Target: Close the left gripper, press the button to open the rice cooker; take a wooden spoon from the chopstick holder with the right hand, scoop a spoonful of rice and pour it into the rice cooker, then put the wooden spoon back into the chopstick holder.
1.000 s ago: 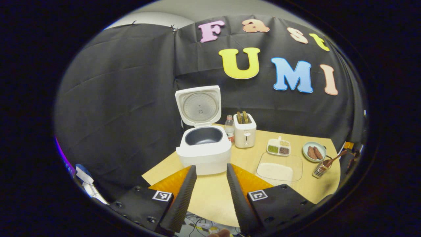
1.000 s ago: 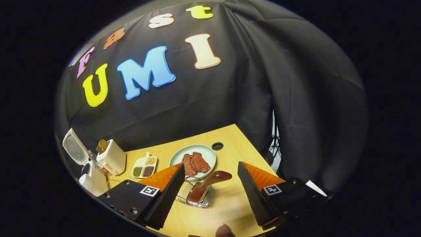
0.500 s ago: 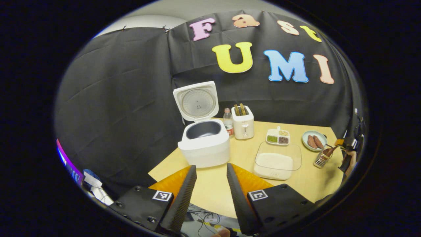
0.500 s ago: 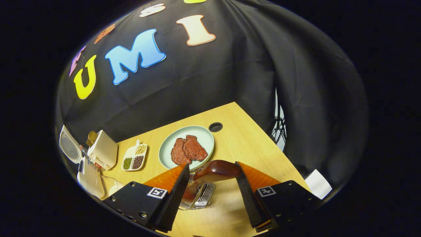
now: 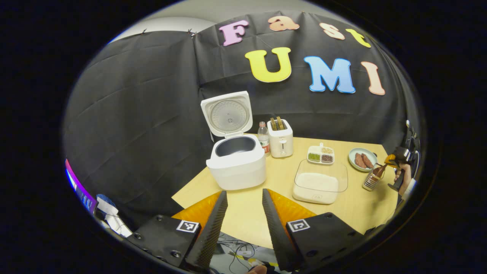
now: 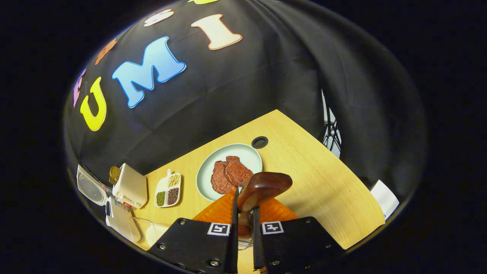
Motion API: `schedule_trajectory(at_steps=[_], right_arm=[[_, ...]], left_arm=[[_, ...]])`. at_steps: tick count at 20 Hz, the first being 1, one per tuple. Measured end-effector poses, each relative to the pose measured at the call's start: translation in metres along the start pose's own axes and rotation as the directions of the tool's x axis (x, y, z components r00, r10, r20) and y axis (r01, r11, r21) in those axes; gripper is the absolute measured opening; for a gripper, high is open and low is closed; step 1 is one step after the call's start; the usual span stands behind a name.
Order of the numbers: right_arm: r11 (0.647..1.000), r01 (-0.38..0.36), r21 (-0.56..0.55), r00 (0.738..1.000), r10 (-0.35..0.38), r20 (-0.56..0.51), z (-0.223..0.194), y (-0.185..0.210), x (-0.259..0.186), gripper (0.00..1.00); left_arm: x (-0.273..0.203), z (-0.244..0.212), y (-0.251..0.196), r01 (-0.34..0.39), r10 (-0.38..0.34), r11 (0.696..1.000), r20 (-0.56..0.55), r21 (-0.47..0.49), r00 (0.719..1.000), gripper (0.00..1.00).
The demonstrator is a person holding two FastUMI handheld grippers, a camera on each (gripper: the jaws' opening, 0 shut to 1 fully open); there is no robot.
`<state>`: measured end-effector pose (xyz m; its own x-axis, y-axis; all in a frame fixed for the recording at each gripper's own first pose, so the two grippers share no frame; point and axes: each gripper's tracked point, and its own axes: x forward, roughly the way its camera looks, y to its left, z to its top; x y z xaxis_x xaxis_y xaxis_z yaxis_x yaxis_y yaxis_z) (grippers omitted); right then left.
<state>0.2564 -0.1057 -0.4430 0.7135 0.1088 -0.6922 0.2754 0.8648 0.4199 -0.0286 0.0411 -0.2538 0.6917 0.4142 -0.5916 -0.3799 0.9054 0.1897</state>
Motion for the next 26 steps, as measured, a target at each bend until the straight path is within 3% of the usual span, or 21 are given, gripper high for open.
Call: schedule_trajectory(at_steps=[4,7,9,12,19,22,23,24,26], right_arm=[[1.000,-0.001,-0.004,1.000,0.001,0.012,0.013,0.007,-0.016,0.16],[0.998,-0.018,-0.068,0.997,0.024,0.079,0.046,0.026,-0.050,0.16],[0.994,-0.025,-0.105,0.991,0.039,0.128,0.065,0.046,-0.079,0.16],[0.986,-0.094,-0.135,0.981,0.115,0.154,0.070,0.095,-0.121,0.16],[0.950,-0.194,-0.244,0.968,0.225,0.107,0.007,0.206,-0.167,0.16],[0.927,-0.223,-0.301,0.968,0.248,0.045,-0.025,0.237,-0.159,0.16],[0.923,-0.225,-0.313,0.969,0.245,0.028,-0.036,0.244,-0.151,0.16],[0.915,-0.233,-0.330,0.969,0.248,0.003,-0.048,0.252,-0.141,0.16],[0.900,-0.246,-0.360,0.968,0.245,-0.050,-0.072,0.261,-0.120,0.16]], left_arm=[[0.000,0.000,0.009,0.010,-0.009,0.999,0.027,-0.043,1.000,0.70],[0.001,0.003,0.015,0.044,-0.039,0.996,0.063,-0.075,0.997,0.70],[0.002,0.003,0.027,0.063,-0.055,0.993,0.082,-0.100,0.995,0.70],[0.000,0.013,0.053,0.096,-0.079,0.988,0.129,-0.124,0.988,0.69],[-0.006,0.012,0.115,0.162,-0.126,0.972,0.208,-0.168,0.970,0.69],[-0.010,0.006,0.137,0.142,-0.101,0.969,0.202,-0.200,0.974,0.73],[-0.012,0.005,0.141,0.143,-0.100,0.966,0.202,-0.214,0.974,0.69],[-0.009,0.002,0.147,0.125,-0.085,0.968,0.183,-0.219,0.979,0.77],[0.001,-0.010,0.160,0.062,-0.031,0.972,0.137,-0.228,0.990,0.69]])
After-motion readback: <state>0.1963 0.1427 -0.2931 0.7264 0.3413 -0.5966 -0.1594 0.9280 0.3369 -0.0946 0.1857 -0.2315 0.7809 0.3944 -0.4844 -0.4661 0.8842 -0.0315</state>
